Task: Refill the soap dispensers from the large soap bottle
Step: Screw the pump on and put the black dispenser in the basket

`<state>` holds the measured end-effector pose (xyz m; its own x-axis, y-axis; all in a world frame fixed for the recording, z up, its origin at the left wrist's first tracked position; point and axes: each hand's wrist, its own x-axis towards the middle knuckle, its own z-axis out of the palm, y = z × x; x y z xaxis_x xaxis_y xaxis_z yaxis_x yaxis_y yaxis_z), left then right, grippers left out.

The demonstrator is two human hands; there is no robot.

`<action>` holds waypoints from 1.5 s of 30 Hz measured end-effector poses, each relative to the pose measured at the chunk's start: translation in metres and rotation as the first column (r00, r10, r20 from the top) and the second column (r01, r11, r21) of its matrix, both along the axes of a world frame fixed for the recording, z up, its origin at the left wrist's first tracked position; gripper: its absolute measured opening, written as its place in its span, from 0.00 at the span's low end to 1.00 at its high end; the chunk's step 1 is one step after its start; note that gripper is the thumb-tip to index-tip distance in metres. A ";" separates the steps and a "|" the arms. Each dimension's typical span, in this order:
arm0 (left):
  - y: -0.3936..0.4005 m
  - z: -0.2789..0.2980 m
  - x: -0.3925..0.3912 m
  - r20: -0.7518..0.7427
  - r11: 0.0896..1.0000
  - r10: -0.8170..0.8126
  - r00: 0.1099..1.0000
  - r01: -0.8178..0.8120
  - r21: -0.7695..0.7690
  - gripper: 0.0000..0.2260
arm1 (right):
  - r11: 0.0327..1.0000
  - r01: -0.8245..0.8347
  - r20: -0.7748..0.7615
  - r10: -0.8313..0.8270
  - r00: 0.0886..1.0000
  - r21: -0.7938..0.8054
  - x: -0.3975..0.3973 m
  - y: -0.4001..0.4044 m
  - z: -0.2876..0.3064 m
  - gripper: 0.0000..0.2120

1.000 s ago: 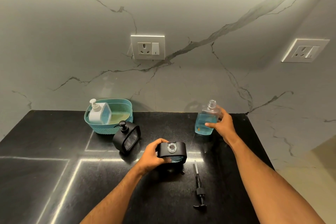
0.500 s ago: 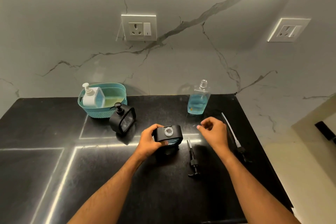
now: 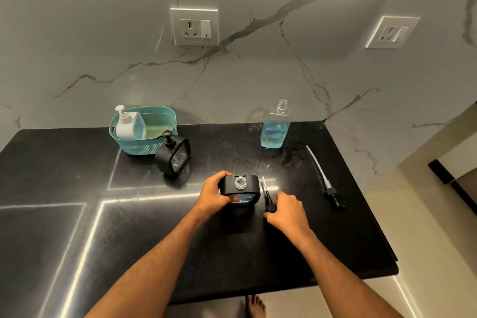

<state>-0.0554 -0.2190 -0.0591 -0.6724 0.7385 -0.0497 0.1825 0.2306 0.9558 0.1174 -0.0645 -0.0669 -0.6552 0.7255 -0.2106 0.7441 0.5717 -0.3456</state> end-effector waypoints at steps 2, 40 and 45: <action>-0.002 -0.001 0.001 -0.001 1.000 -0.006 1.000 0.006 -0.003 0.23 | 0.999 0.044 -0.052 -0.044 0.998 -0.015 0.003 -0.001 0.001 0.16; -0.003 -0.001 -0.003 -0.129 0.997 -0.053 0.990 0.044 -0.069 0.21 | 0.899 -0.410 -0.252 0.436 0.864 0.151 -0.068 -0.041 0.114 0.14; -0.003 -0.002 -0.003 -0.129 0.997 -0.048 0.990 0.040 -0.064 0.20 | 0.906 -0.381 -0.308 0.422 0.853 0.188 -0.065 -0.038 0.090 0.15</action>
